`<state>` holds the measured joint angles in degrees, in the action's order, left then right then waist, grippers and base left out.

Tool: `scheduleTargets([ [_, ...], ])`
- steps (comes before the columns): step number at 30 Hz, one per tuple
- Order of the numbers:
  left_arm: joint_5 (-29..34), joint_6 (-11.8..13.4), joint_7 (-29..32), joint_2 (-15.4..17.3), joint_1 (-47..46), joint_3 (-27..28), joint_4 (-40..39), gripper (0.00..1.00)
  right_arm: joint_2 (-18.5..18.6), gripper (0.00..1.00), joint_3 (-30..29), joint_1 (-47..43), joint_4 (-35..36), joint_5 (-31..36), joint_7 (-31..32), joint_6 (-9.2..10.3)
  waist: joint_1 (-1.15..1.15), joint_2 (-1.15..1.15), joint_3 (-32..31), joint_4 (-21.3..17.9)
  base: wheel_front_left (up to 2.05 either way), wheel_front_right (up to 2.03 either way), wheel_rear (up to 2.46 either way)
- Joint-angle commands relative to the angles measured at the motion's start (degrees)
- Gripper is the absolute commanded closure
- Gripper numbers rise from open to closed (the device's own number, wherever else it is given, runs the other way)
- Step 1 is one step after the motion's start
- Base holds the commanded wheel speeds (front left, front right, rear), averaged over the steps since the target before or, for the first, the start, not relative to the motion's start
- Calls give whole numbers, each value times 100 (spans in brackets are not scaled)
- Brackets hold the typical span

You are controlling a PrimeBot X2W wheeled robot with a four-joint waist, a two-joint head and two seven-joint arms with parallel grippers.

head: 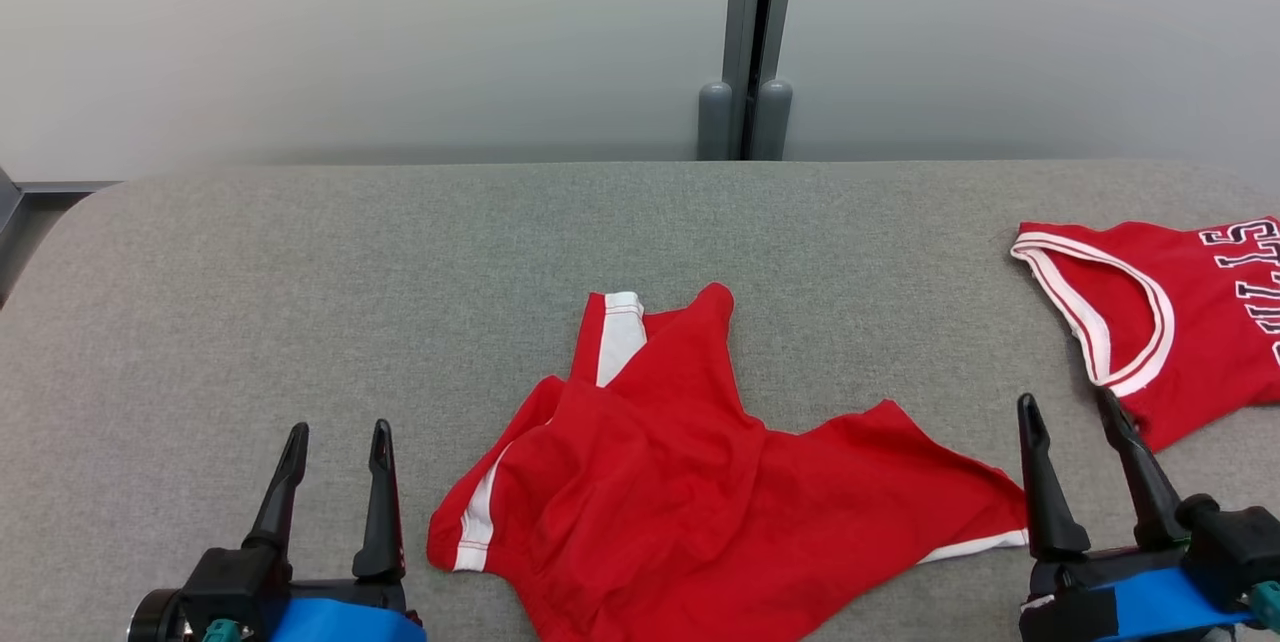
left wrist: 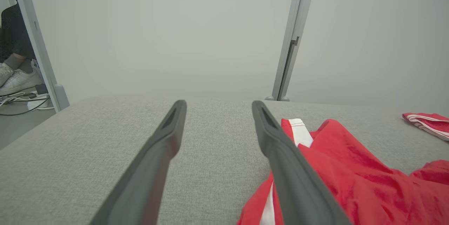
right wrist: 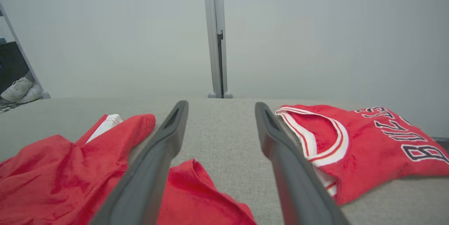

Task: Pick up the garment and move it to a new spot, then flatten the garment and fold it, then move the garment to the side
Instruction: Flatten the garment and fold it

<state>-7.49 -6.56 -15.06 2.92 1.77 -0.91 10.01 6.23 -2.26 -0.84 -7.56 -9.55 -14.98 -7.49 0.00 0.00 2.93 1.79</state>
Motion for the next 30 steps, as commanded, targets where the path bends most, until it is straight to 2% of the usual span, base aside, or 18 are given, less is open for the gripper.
scheduleTargets([
  [1,42,-24,-14,-4,46,4,1,0,-77,0,7,-165,226,17,-21,-2,0,0,-15,1,0,0,0],
  [8,116,-48,-14,-4,134,4,28,0,-296,0,186,-530,1088,218,-22,-2,0,0,-57,24,0,0,0],
  [18,273,-85,-13,29,60,-188,189,0,-332,0,369,-618,916,216,-21,-2,0,0,-30,12,0,0,0],
  [30,90,-91,-14,126,108,-1305,1101,0,-332,0,443,-610,732,52,-22,-2,0,0,-23,-128,0,0,0],
])
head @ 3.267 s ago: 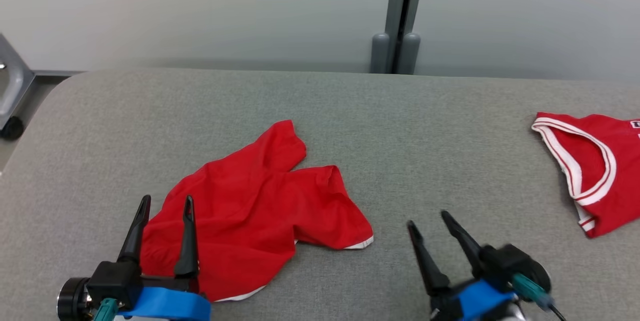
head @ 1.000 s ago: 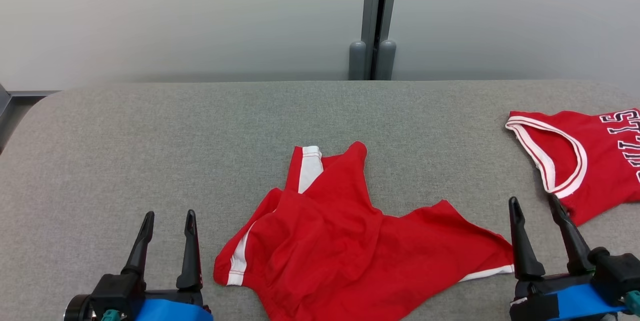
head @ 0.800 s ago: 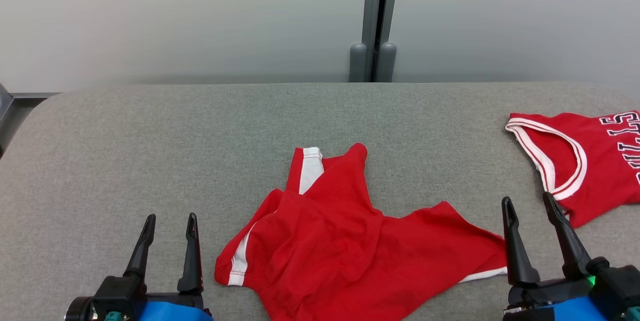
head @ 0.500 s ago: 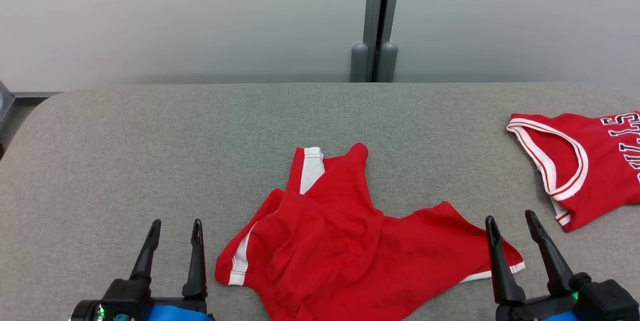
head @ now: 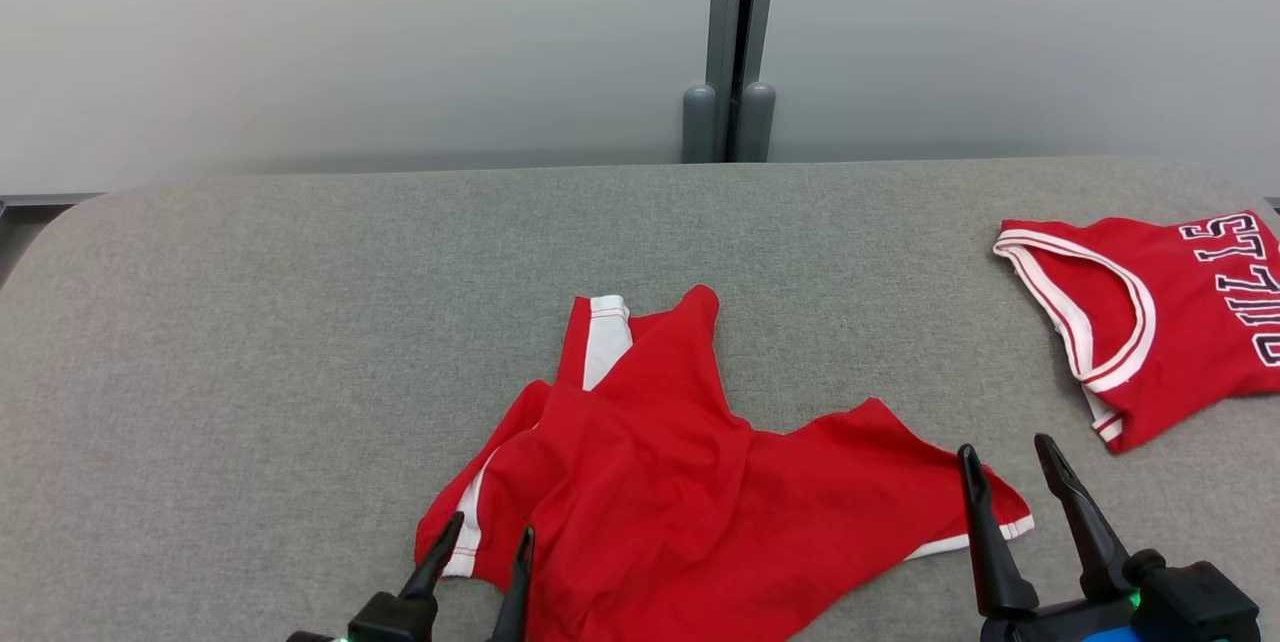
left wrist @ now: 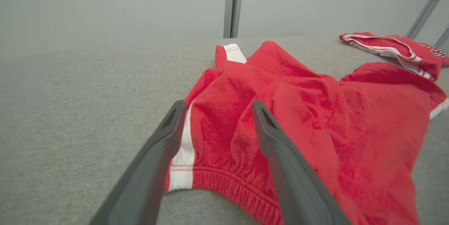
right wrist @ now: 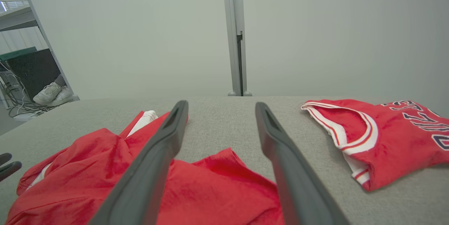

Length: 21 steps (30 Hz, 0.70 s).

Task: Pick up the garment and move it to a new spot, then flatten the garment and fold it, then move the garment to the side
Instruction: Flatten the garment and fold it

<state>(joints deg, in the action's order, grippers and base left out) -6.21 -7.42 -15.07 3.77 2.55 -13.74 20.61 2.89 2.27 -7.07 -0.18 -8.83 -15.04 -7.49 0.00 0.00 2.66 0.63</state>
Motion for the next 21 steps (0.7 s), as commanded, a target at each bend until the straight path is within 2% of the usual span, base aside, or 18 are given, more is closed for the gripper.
scheduleTargets([
  [1,-92,-5,-12,51,39,-72,99,0,2,0,-13,11,-2,-31,-16,-2,0,0,13,-21,0,0,0],
  [14,-1170,-7,-11,278,444,-842,523,0,2,0,-154,-102,-20,-47,-17,-2,0,0,9,-43,0,0,0],
  [17,-1695,-7,66,221,493,-1037,519,0,1,0,-153,-111,-35,-74,-17,-2,0,0,-9,-23,0,0,0],
  [21,-2146,-7,177,319,341,-1362,512,0,2,0,-110,-117,-34,-90,-17,-2,0,0,-23,-15,0,0,0],
])
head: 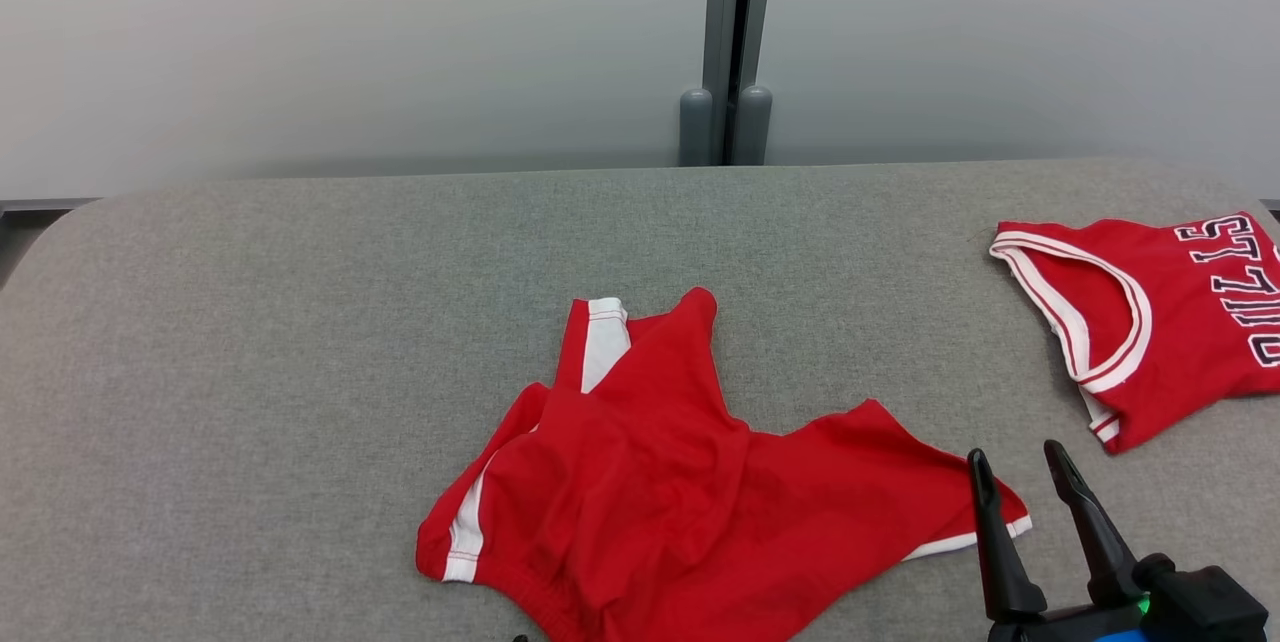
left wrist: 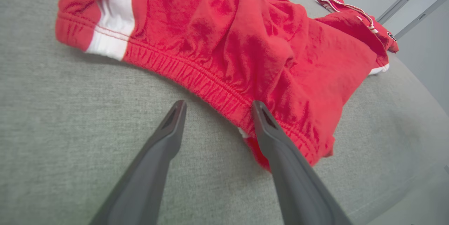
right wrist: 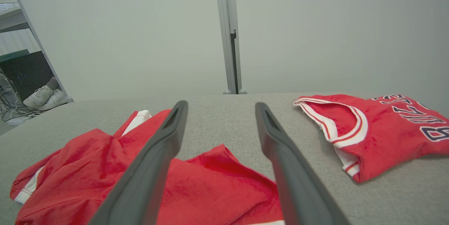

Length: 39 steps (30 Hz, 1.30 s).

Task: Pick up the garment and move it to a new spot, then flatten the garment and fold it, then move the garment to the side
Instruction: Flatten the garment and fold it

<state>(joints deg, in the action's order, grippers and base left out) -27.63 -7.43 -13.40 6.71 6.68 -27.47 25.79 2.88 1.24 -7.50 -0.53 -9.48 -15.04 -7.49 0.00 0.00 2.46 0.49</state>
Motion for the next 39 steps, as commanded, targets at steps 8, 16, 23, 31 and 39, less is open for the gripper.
scheduleTargets([
  [8,-667,-6,112,121,-292,-551,-31,0,3,0,-11,-40,-11,-22,-17,-2,0,0,43,-80,0,0,0],
  [16,-1113,-6,30,121,-622,-873,21,17,4,0,-23,-22,-53,-62,-17,-2,0,0,59,-120,0,0,0],
  [23,-1106,-6,-142,227,-1032,-702,-127,100,4,0,-49,-46,-47,-84,-17,-2,0,0,44,-140,0,0,0],
  [31,-908,-1,-177,504,-1483,-348,-377,100,4,0,-77,-47,-74,-73,-17,-2,0,0,62,-187,0,0,0],
  [39,-851,42,-182,571,-1841,-188,-44,100,4,0,-119,74,-140,-88,-17,-2,0,0,175,-311,0,0,0],
])
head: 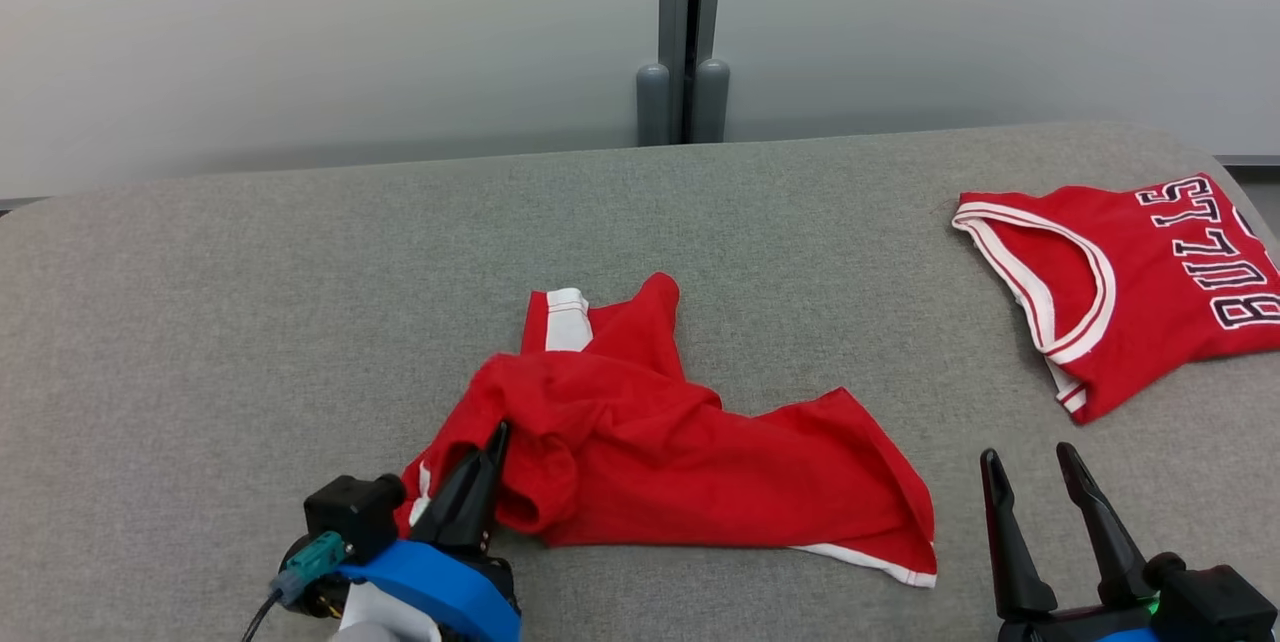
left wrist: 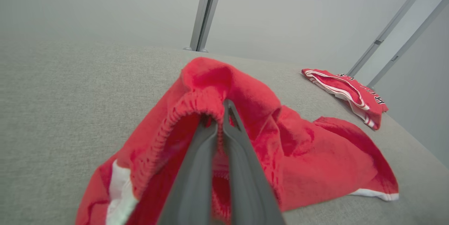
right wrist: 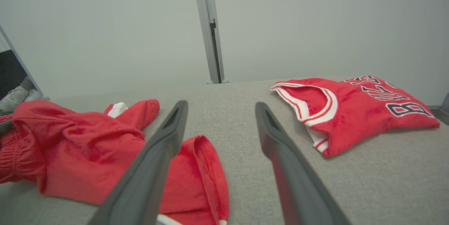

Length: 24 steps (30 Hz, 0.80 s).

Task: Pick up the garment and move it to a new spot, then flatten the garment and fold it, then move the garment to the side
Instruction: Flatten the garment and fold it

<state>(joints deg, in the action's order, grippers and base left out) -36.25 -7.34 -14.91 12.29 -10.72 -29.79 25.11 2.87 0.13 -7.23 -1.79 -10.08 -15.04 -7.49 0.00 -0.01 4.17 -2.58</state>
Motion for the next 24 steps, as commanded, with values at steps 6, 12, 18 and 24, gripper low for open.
scheduleTargets([
  [6,139,77,-29,-30,-534,119,769,67,5,0,15,116,-118,-17,-17,-2,0,1,55,-115,0,0,0],
  [12,314,51,-31,-167,-553,317,1087,0,5,0,-14,60,-192,-32,-17,-2,0,1,29,-123,0,0,0],
  [18,496,6,-32,-308,-41,435,818,0,5,0,-12,-88,-213,-95,-17,-2,0,1,-64,40,0,0,0],
  [24,881,-14,-31,-300,585,417,157,0,7,0,0,-140,-185,-111,-17,-2,0,1,-112,231,0,0,0],
])
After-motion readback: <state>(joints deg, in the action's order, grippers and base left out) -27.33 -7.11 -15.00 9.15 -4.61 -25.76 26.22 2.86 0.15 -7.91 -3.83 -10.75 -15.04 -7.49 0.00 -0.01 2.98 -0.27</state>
